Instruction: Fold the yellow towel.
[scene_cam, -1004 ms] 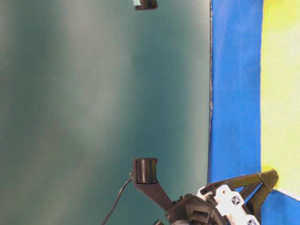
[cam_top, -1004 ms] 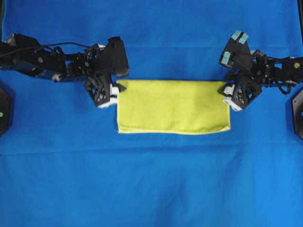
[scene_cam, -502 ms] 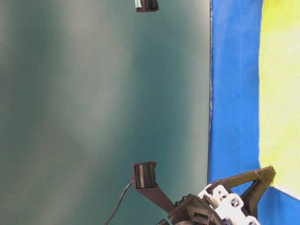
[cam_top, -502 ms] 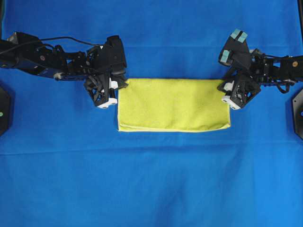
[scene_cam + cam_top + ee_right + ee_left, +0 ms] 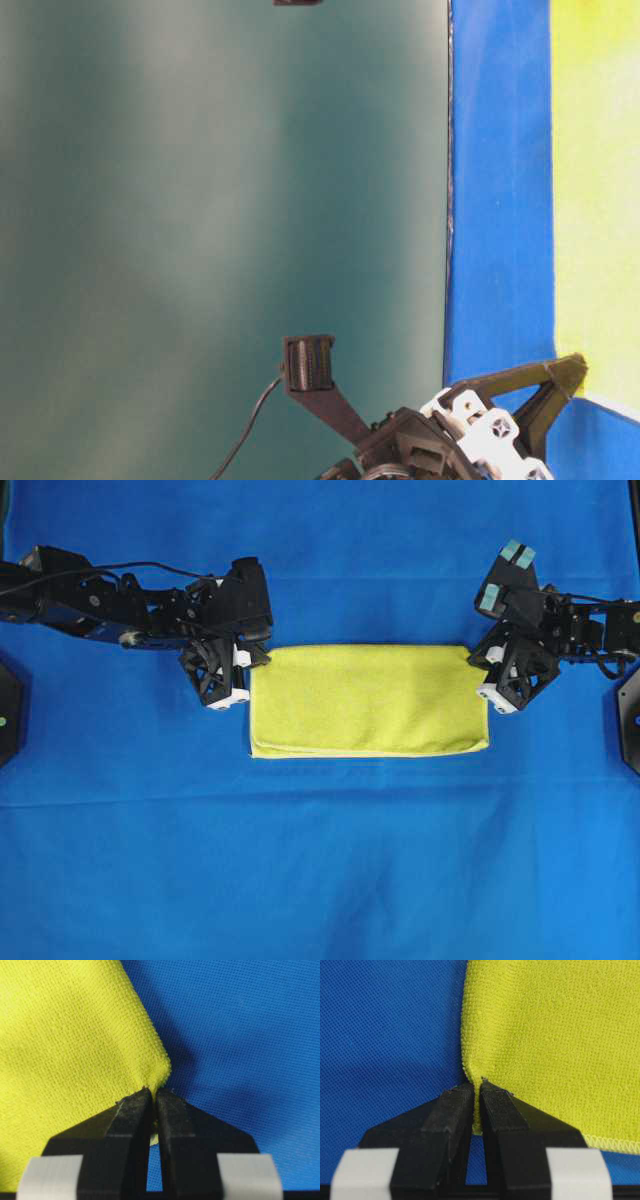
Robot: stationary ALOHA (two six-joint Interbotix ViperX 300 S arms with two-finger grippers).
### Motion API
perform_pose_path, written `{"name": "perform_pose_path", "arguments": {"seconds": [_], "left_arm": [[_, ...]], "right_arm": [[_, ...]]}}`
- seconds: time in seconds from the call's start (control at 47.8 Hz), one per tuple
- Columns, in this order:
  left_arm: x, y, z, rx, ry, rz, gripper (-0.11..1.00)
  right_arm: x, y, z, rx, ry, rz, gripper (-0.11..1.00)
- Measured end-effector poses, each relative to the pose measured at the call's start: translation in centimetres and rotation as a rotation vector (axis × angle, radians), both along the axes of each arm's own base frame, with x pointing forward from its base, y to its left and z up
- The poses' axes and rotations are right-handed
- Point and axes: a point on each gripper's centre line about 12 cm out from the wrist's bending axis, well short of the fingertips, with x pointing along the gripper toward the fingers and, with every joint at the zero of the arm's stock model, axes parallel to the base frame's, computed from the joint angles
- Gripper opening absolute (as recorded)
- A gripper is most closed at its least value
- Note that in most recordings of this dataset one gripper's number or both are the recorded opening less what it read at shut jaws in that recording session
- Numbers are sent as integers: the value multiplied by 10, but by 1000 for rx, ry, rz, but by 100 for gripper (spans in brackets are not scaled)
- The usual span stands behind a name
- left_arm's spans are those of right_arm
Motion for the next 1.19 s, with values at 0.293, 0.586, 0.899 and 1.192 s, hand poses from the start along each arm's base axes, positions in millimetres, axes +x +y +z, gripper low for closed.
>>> {"name": "perform_pose_path", "arguments": {"seconds": [0.293,0.586,0.899,1.192], "left_arm": [[3,-21,68,4,-62,-53,4],[-7,-49,127,16,-161,-125,4],[-4,-66,139,16,-226,-166,4],[24,-115,147,18,-406,-298,4]], "right_arm": [[-1,-3,47,-35,-53,-24,3],[-7,4,109,-78,-152,-16,3],[-9,-1,110,-75,-154,-51,3],[-6,-45,117,-145,-237,-170,3]]}}
